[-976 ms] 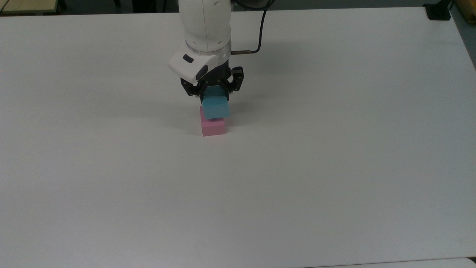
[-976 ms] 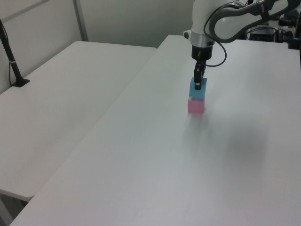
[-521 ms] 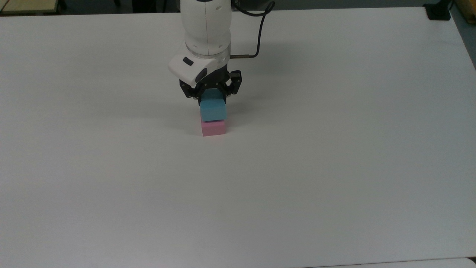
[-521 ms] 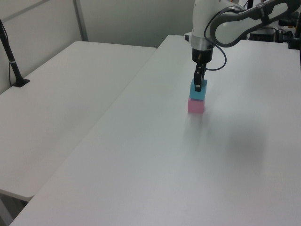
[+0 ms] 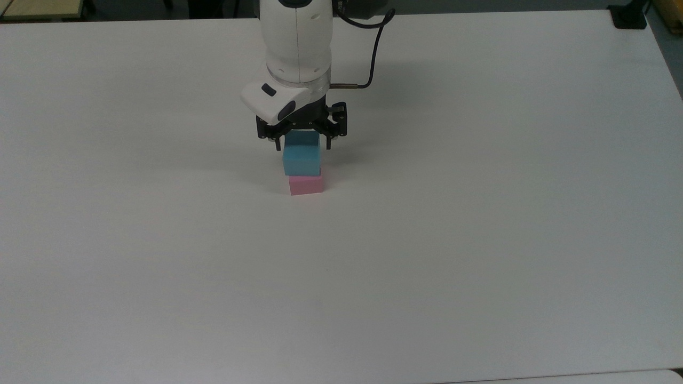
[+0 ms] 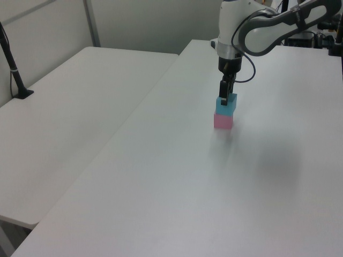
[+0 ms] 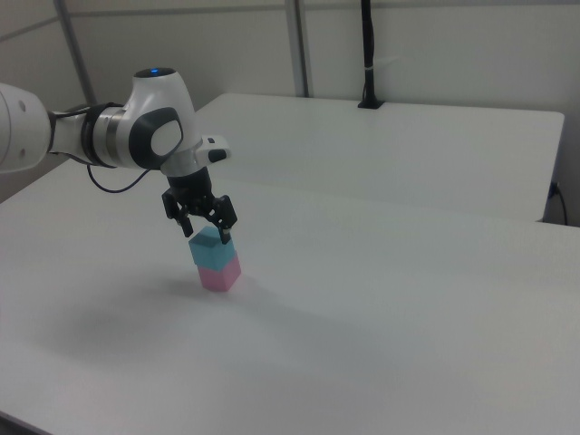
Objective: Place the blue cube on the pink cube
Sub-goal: 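Open the gripper and raise it away from the stacked cubes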
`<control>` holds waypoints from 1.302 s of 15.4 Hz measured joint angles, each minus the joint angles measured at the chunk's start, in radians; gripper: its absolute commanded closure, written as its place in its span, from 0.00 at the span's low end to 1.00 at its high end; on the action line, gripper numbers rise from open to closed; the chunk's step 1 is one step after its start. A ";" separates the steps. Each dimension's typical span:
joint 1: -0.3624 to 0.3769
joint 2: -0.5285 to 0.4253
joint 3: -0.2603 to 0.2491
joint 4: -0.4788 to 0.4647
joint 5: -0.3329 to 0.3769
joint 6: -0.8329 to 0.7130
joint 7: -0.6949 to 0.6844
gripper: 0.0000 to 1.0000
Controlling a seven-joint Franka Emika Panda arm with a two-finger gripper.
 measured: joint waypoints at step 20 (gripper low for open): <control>-0.075 -0.212 -0.020 0.121 -0.014 -0.287 0.102 0.00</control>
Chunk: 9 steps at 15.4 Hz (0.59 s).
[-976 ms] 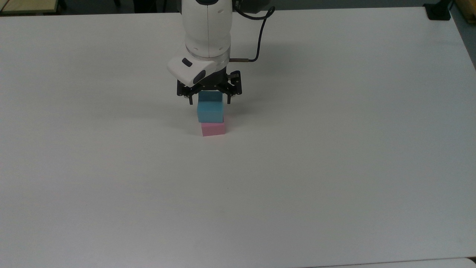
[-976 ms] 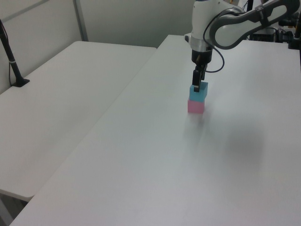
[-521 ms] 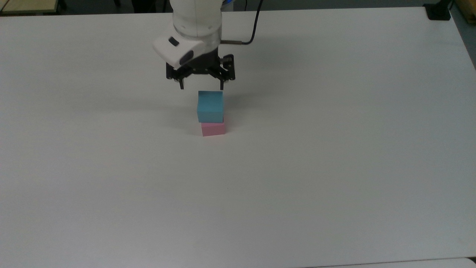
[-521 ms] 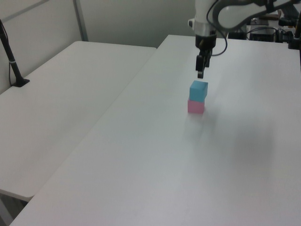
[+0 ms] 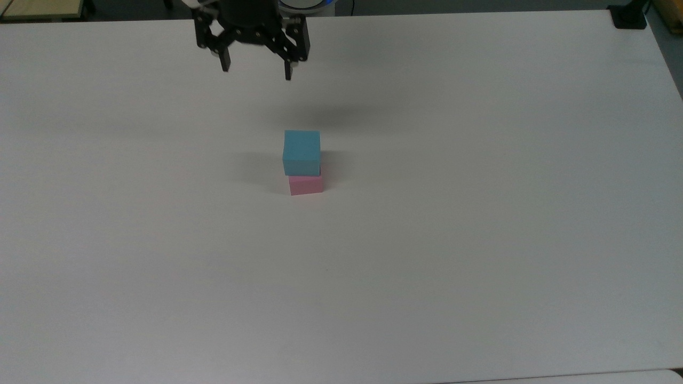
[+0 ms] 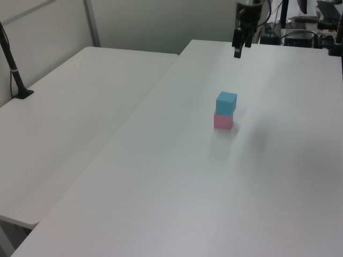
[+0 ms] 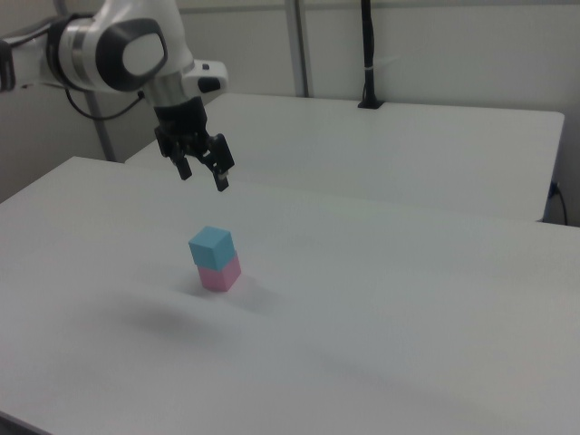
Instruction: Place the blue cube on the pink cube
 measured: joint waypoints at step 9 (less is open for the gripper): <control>-0.080 -0.074 -0.002 0.088 0.029 -0.176 -0.035 0.00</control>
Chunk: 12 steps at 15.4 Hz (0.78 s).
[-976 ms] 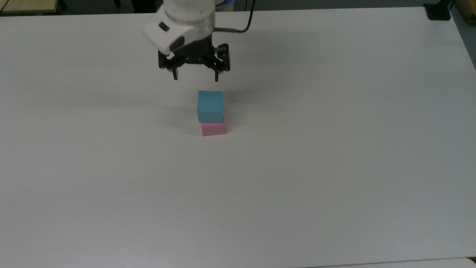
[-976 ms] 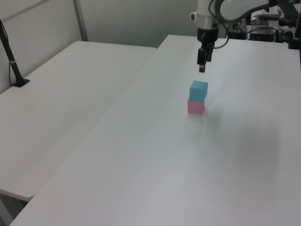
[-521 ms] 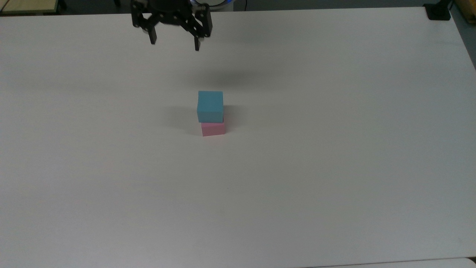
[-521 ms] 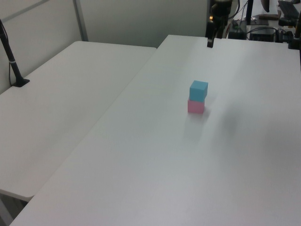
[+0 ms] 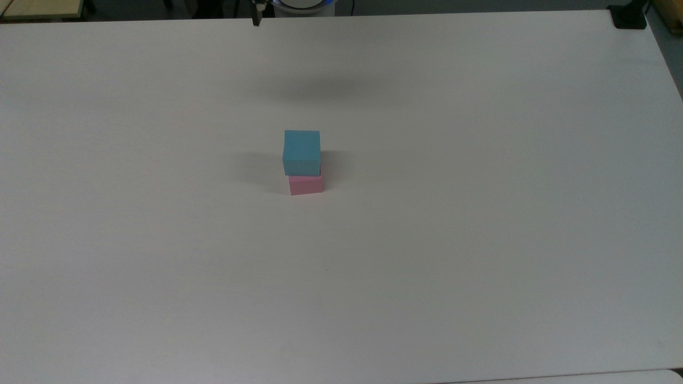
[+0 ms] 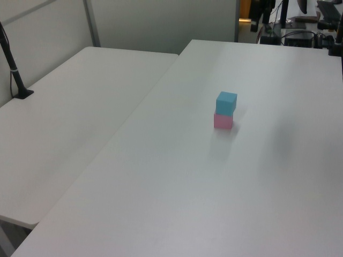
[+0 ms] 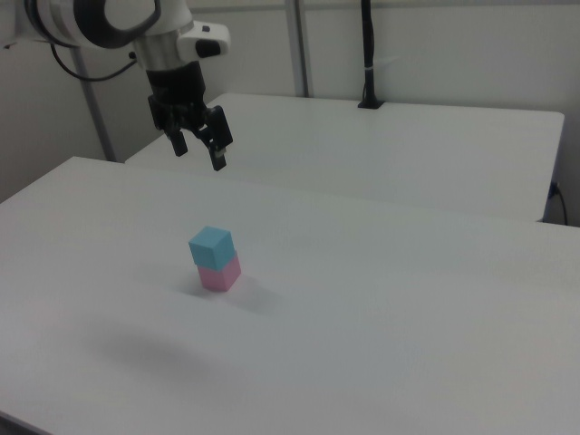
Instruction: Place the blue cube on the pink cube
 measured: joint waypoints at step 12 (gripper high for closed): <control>-0.171 -0.020 0.121 0.000 0.004 -0.001 -0.140 0.00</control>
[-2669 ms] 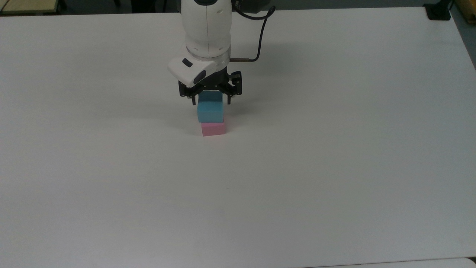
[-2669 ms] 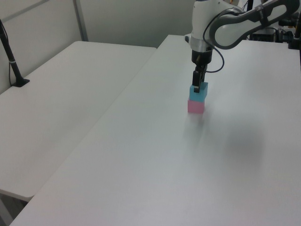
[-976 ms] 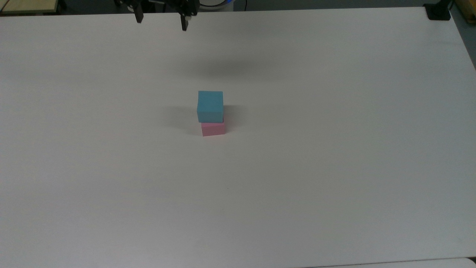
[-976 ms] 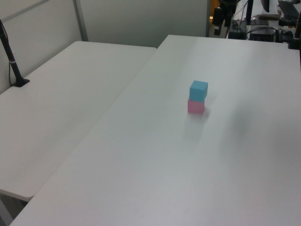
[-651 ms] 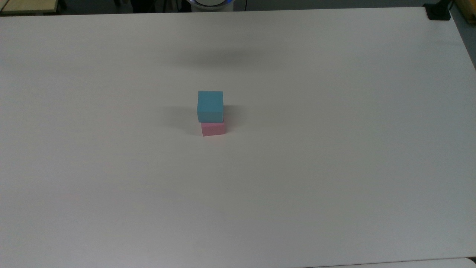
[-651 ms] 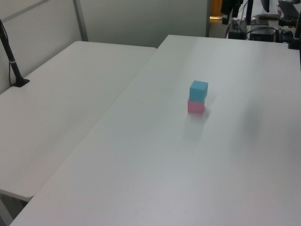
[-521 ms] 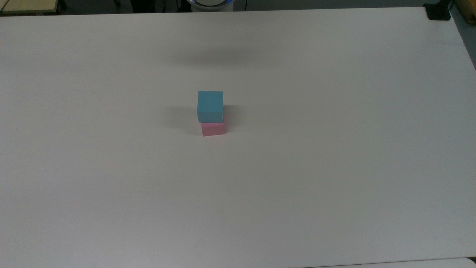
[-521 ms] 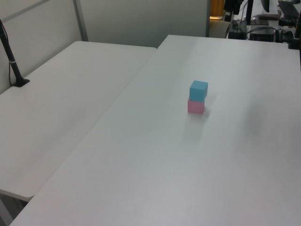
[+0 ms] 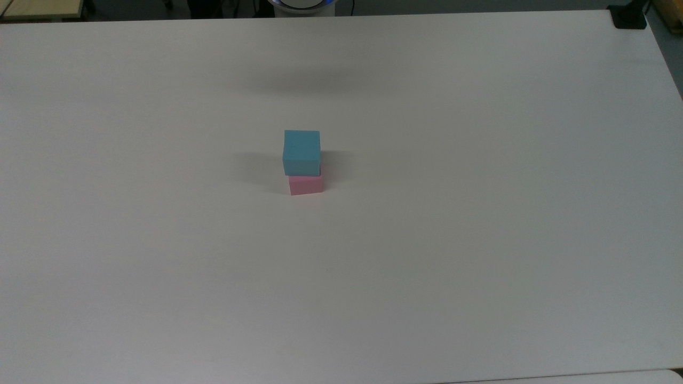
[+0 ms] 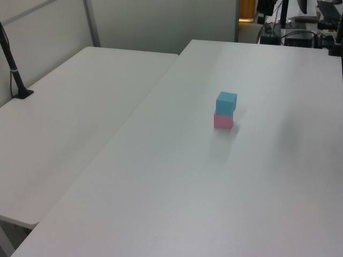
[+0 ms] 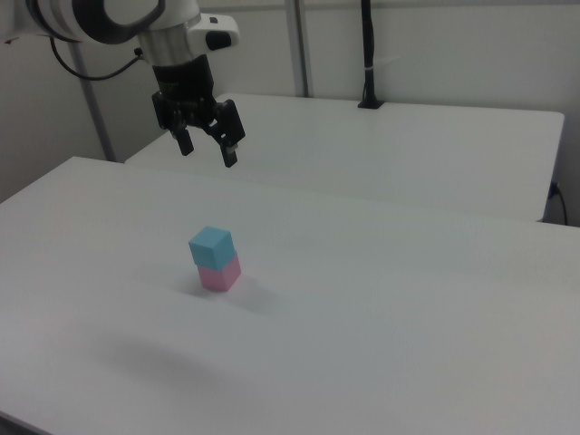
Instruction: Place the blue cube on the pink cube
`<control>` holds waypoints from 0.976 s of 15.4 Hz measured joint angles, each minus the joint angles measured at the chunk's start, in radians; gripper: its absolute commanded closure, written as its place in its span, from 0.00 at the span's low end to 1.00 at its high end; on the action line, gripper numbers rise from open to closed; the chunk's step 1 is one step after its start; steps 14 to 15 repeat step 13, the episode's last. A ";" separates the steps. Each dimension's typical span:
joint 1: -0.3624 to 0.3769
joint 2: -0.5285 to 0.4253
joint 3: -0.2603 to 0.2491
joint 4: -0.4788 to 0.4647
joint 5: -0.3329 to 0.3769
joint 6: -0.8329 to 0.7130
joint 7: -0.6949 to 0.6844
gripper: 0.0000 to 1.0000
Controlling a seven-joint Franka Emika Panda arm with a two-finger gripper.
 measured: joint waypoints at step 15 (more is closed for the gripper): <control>-0.008 -0.001 0.006 0.000 0.034 0.000 0.000 0.00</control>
